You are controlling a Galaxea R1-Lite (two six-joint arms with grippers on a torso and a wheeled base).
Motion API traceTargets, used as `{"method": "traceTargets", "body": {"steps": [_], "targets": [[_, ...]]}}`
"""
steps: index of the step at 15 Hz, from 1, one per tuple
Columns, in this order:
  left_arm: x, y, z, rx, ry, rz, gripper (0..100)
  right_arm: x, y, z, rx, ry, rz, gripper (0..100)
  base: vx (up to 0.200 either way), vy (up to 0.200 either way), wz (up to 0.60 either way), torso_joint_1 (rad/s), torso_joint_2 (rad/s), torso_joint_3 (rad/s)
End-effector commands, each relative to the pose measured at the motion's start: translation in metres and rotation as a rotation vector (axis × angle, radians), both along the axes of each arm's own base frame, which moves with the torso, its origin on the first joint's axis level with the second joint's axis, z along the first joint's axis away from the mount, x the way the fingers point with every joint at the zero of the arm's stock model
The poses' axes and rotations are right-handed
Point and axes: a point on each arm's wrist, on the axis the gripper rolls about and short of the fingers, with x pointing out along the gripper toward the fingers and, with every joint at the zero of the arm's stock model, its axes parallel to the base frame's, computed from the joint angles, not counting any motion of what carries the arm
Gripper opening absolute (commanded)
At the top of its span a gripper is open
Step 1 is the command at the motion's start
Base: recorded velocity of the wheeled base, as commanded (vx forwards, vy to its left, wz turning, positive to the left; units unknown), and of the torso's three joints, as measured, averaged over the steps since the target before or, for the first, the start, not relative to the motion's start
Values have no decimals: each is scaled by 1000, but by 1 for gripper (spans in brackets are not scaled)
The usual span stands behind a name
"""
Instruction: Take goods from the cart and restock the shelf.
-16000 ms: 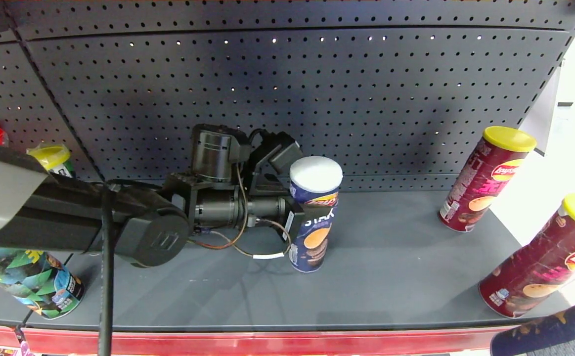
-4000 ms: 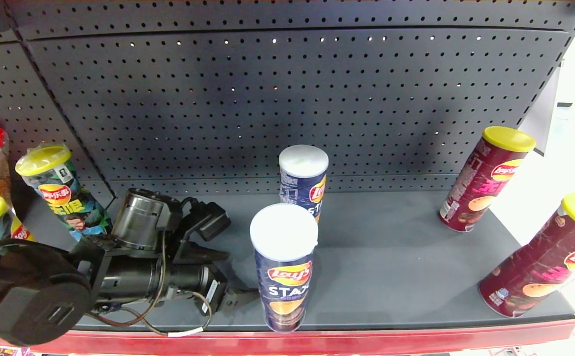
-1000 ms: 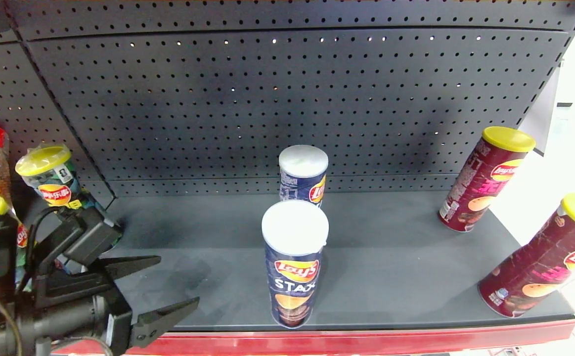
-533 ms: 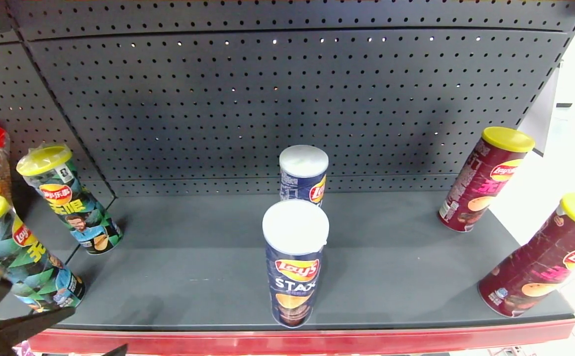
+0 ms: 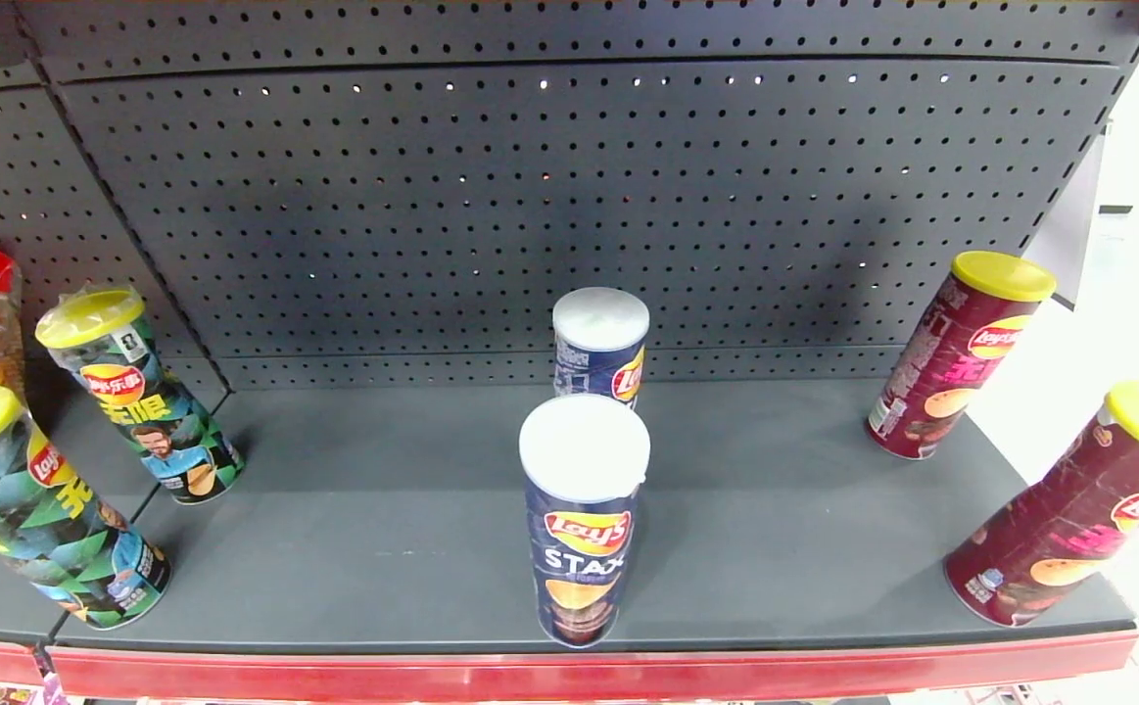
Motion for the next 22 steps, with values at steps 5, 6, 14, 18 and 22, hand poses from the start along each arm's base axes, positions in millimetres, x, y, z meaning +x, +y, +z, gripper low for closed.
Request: {"method": "traceTargets", "body": {"steps": [5, 6, 14, 18, 22], "targets": [[-14, -6, -50, 33, -477, -177, 100, 1, 1, -3, 2, -10, 33, 100, 0, 0, 0, 0, 0, 0], [-11, -6, -51, 59, -519, -166, 100, 1, 1, -3, 2, -10, 33, 100, 0, 0, 0, 0, 0, 0], [-8, -4, -59, 85, -500, -101, 100, 1, 1, -4, 9, -7, 33, 100, 0, 0, 0, 0, 0, 0], [-8, -4, -59, 83, -500, -101, 100, -2, 1, -5, 7, -42, 14, 100, 0, 0, 0, 0, 0, 0], [-8, -4, -59, 83, -500, -101, 100, -5, 2, -6, 8, -78, -3, 100, 0, 0, 0, 0, 0, 0]]}}
